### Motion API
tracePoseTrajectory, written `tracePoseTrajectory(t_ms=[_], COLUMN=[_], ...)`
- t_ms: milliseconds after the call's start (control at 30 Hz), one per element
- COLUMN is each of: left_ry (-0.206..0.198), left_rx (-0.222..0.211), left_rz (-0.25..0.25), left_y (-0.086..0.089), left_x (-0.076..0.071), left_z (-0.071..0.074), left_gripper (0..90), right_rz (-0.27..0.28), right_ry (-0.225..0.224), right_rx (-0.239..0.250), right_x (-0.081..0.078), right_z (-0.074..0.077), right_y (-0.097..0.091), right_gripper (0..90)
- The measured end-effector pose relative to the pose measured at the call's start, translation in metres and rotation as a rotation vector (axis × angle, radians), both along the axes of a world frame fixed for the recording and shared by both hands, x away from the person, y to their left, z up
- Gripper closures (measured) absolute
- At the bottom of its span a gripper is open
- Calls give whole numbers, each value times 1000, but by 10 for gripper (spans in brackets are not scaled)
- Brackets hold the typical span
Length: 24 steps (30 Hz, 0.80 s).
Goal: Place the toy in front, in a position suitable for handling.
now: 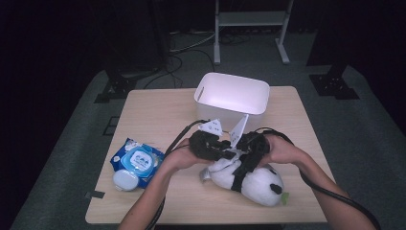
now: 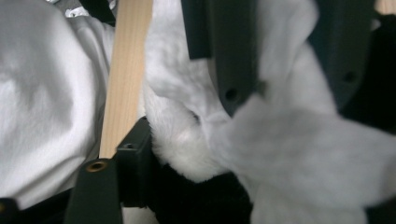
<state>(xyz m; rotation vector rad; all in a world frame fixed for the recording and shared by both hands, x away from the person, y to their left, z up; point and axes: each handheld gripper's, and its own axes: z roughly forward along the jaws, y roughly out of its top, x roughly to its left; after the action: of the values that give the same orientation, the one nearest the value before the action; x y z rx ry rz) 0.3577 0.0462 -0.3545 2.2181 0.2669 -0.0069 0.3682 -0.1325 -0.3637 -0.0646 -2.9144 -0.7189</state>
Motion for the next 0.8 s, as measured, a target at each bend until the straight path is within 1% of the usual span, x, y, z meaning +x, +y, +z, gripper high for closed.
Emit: tracePoseTrajectory(t_ms=[33,67,133,167,200,233,333,400,467,667,800], left_ry=[16,20,14,14,15,8,6,5,4,-3,-9], left_rx=[-12,-16,-23,-23,-23,-15,-7,-5,-3,9,14], left_rz=[10,7,11,11,8,7,3,0,-3,-13,-24], left_y=[0,1,-1,-1,-4,-9,-16,-20,-23,-28,-29], left_x=[1,3,4,4,4,4,5,6,7,10,11], left_z=[-3,-5,-6,-6,-6,-5,-4,-4,-3,-2,-1], left_gripper=[748,749,751,752,752,752,752,752,752,752,751], right_rz=[-12,-22,-66,-66,-87,-109,-139,-158,-175,-195,-199], right_ry=[9,18,31,31,39,31,30,36,47,62,65], right_rx=[-7,-13,-33,-33,-47,-79,-114,-115,-100,-54,-42], right_x=[2,3,2,2,1,-2,-4,-4,-3,0,1], right_z=[-1,-2,-2,-2,-1,0,3,4,3,-1,-2], right_y=[1,2,2,2,1,1,-2,-5,-11,-21,-23], right_gripper=[287,255,213,213,195,179,169,166,164,156,155])
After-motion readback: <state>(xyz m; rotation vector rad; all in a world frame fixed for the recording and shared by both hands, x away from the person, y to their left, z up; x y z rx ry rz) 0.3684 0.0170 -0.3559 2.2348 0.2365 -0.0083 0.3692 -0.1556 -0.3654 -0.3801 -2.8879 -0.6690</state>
